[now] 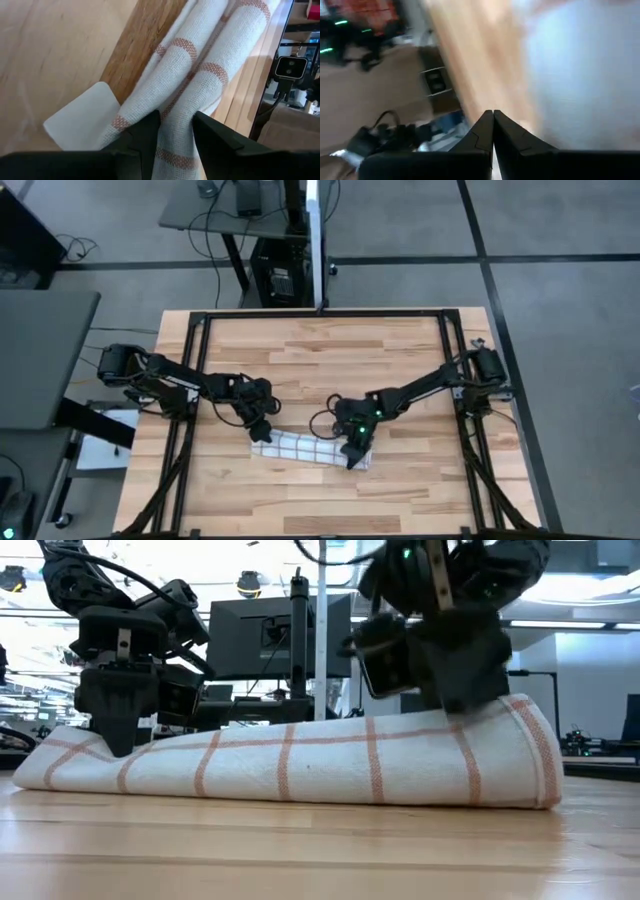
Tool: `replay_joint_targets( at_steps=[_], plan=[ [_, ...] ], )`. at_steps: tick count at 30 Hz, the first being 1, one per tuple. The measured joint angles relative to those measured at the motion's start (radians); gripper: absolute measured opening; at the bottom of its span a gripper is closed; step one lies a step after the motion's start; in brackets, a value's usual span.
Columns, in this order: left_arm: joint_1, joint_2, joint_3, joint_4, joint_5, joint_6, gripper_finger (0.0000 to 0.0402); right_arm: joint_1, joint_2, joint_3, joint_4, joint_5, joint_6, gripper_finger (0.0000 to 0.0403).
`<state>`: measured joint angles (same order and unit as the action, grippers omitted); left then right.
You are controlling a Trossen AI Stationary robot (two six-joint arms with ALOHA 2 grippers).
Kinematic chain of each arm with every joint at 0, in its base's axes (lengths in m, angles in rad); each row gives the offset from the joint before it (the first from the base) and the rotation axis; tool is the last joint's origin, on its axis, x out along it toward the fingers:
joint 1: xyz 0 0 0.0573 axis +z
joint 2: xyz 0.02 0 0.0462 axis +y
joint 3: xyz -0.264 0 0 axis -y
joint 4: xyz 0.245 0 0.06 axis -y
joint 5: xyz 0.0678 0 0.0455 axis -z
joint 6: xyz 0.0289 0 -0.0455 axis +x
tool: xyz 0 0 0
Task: Roll towel
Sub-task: Roll the white stripe kitchen towel
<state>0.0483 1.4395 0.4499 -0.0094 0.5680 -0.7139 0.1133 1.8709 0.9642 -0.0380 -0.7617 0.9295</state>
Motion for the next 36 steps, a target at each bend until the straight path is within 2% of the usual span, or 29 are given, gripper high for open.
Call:
replay_joint_targets(
  at_steps=[4,8,18,24,28,33,36],
  plan=[
    [0.000,0.001,0.035,-0.012,0.000,-0.003,0.0109,-0.024,-0.002,0.000,-0.099,0.064,-0.055,0.0000],
    [0.000,-0.018,0.075,-0.018,0.003,0.005,0.0109,-0.033,-0.002,-0.014,-0.104,0.084,-0.064,0.0000],
    [0.000,-0.153,0.163,-0.310,-0.084,0.130,0.0109,-0.038,-0.003,-0.057,-0.109,0.083,-0.064,0.0000],
    [-0.004,-0.281,0.193,-0.316,-0.109,0.154,0.0109,-0.068,-0.016,-0.058,-0.112,0.079,-0.066,0.0000],
    [0.006,-0.345,0.194,-0.318,-0.151,0.158,0.0109,-0.123,-0.067,-0.057,-0.135,0.082,-0.127,0.0000],
    [0.011,-0.364,0.195,-0.346,-0.151,0.157,0.0109,-0.210,-0.084,-0.058,-0.312,0.078,-0.207,0.0000],
    [0.011,-0.364,0.195,-0.378,-0.151,0.159,0.0109,-0.213,-0.090,-0.058,-0.304,0.037,-0.221,0.0000]
  ],
)
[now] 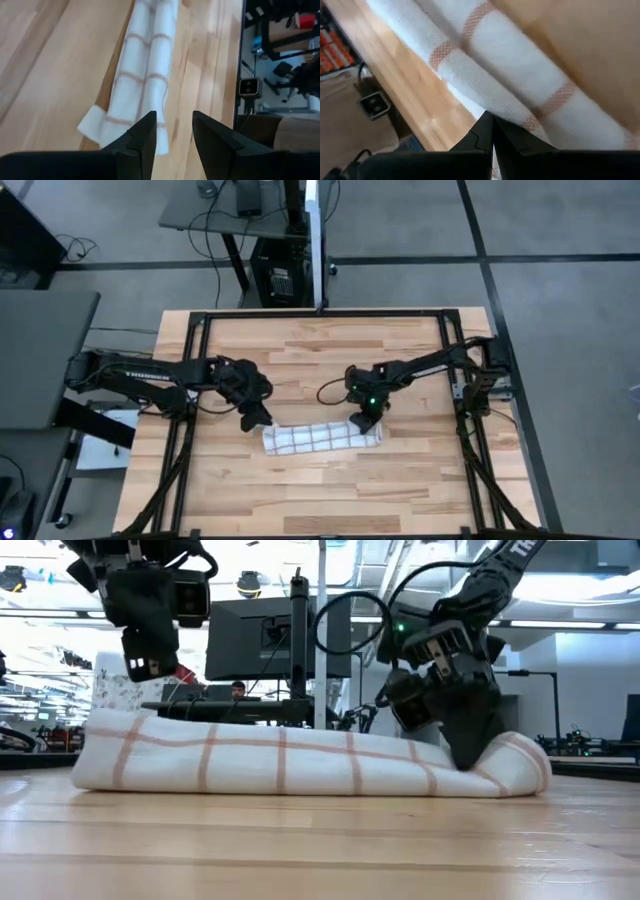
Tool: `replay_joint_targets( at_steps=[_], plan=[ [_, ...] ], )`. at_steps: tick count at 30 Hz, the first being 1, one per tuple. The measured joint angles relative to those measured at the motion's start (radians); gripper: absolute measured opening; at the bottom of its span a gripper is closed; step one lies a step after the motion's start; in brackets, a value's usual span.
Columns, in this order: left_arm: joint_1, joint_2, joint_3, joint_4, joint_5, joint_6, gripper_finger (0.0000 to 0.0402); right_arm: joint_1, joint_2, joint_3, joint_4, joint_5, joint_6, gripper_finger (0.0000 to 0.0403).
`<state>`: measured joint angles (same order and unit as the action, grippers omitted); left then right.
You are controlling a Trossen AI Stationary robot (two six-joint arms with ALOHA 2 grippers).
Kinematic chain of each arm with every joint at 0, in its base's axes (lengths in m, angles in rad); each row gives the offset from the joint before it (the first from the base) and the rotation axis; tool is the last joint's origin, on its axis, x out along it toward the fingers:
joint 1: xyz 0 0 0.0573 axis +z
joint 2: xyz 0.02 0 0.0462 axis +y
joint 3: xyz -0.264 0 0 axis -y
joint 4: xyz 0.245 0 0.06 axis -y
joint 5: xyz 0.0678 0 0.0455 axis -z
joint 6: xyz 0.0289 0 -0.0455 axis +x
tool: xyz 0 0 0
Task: Roll towel
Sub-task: Roll the white stripe kitchen towel
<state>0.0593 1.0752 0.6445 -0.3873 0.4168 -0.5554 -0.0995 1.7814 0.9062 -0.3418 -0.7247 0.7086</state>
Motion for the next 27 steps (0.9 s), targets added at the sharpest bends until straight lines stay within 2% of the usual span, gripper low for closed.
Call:
replay_joint_targets(
  at_steps=[8,11,14,18,22,27],
  plan=[
    [-0.013,0.000,0.000,0.060,0.022,-0.044,0.0109,0.004,-0.103,0.005,0.011,-0.008,-0.002,0.0000],
    [-0.080,0.036,0.002,0.174,0.080,-0.088,0.0109,0.005,-0.126,0.006,0.014,-0.008,-0.002,0.0000],
    [-0.165,0.090,0.001,0.223,0.067,-0.105,0.0109,0.013,-0.103,0.005,0.007,-0.005,-0.003,0.0000],
    [-0.265,0.178,0.001,0.211,0.004,-0.105,0.0109,0.039,-0.043,0.005,0.016,0.001,-0.017,0.0000],
    [-0.315,0.264,0.000,0.216,-0.058,-0.104,0.0109,0.061,0.004,0.004,0.017,0.002,-0.037,0.0000],
    [-0.309,0.307,0.000,0.199,-0.241,-0.082,0.0109,0.060,0.007,0.004,0.025,0.032,-0.048,0.0000]
  ],
)
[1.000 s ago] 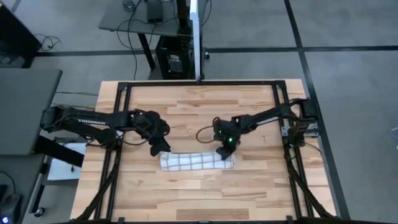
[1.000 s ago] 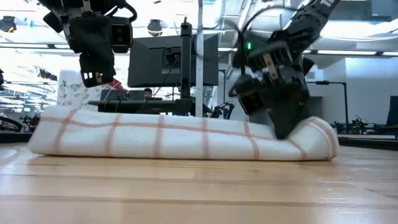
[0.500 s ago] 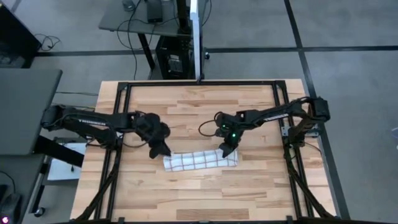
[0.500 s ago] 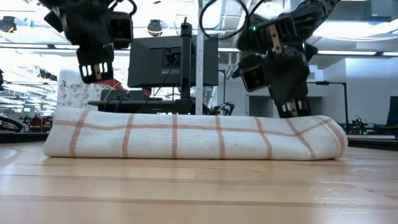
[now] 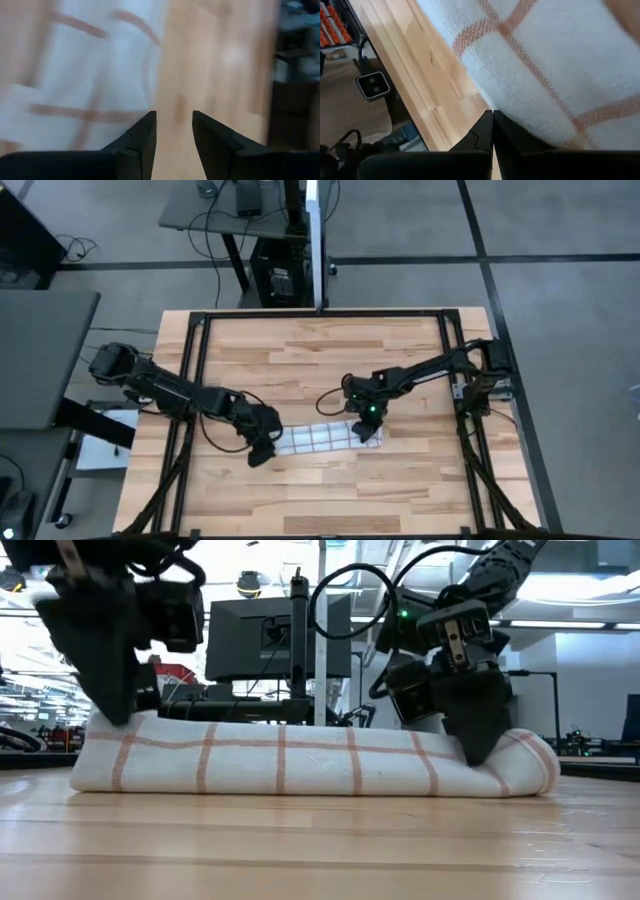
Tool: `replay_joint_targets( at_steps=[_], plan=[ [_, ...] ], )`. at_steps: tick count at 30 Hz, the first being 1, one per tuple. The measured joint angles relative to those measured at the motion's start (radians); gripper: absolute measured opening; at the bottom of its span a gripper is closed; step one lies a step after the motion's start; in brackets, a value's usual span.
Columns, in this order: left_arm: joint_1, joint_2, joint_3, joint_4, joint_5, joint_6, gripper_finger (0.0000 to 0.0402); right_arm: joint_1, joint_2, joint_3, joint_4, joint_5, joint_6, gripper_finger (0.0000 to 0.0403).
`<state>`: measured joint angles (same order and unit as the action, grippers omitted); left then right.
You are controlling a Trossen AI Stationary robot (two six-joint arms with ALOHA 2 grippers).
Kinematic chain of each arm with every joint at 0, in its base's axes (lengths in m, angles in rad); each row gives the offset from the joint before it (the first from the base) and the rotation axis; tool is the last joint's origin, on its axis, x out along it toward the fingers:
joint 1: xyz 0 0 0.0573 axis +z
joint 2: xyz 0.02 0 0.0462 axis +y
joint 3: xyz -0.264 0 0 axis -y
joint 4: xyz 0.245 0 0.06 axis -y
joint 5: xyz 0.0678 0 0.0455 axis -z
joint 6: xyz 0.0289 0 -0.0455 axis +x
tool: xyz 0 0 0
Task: Roll towel
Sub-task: Roll the white stripe kitchen towel
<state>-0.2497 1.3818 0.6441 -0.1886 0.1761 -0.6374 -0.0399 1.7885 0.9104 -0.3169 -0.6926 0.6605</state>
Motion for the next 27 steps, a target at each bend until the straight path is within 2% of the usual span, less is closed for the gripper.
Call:
replay_joint_targets(
  at_steps=[5,9,15,20,24,27],
  plan=[
    [0.055,0.040,0.000,-0.022,-0.060,0.043,0.0109,0.007,0.000,0.000,-0.003,0.006,-0.012,0.0000],
    [0.101,0.040,0.000,-0.041,-0.151,0.043,0.0109,0.020,0.000,0.000,-0.004,0.006,-0.018,0.0000],
    [0.157,-0.023,0.000,-0.052,-0.151,0.075,0.0109,0.041,0.000,0.000,-0.056,0.022,-0.050,0.0000],
    [0.183,-0.020,-0.012,-0.089,-0.150,0.116,0.0109,0.037,0.000,0.000,-0.096,0.050,-0.066,0.0000],
    [0.202,-0.019,-0.064,-0.096,-0.148,0.098,0.0109,0.022,0.000,0.000,-0.108,0.067,-0.068,0.0000],
    [0.218,-0.032,-0.059,-0.109,-0.149,0.097,0.0109,0.010,-0.001,0.000,-0.110,0.067,-0.068,0.0000]
  ],
)
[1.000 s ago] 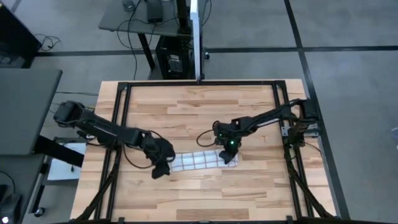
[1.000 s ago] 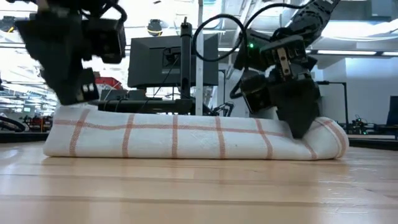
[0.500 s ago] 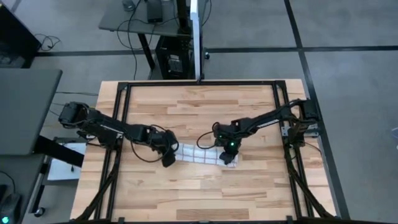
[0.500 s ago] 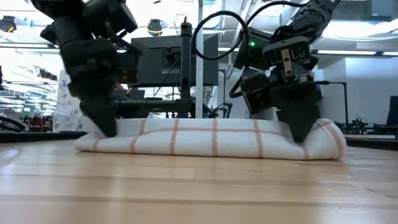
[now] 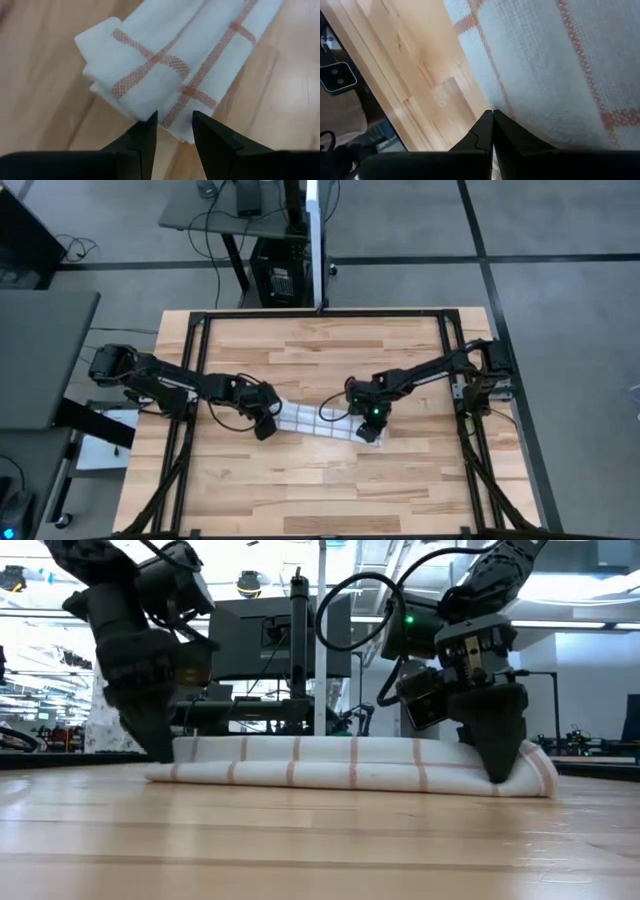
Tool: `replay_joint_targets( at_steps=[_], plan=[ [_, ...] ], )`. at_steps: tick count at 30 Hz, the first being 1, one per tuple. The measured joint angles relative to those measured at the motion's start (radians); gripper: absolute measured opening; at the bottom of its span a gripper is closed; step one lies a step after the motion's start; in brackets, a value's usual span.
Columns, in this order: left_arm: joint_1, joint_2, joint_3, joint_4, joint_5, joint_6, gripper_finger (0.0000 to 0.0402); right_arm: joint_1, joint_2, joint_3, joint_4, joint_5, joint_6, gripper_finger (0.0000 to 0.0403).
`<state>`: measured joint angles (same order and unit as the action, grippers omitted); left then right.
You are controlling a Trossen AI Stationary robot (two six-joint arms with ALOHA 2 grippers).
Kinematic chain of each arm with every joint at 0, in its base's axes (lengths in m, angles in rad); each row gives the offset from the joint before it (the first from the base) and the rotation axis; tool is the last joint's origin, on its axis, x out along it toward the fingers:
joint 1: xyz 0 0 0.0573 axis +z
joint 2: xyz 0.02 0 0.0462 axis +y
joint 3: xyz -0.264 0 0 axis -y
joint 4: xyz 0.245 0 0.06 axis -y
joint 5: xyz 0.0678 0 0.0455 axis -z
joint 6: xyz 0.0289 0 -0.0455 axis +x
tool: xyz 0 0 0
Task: Roll towel
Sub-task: Roll the white stripe kitchen towel, then return to Home Position
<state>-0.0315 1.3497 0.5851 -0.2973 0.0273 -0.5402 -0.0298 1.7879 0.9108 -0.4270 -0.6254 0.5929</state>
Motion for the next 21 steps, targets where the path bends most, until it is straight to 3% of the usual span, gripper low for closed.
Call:
replay_joint_targets(
  at_steps=[7,16,21],
  plan=[
    [0.015,-0.131,0.082,-0.046,-0.001,0.007,0.0109,-0.026,-0.100,0.000,-0.013,-0.003,0.034,0.0000],
    [0.016,-0.286,0.163,-0.166,0.022,0.053,0.0105,-0.036,-0.367,0.000,-0.006,0.002,0.140,0.0000],
    [0.016,-0.338,0.190,-0.166,0.046,0.073,0.0020,0.019,-0.524,0.000,-0.008,0.192,0.152,0.0000]
  ],
)
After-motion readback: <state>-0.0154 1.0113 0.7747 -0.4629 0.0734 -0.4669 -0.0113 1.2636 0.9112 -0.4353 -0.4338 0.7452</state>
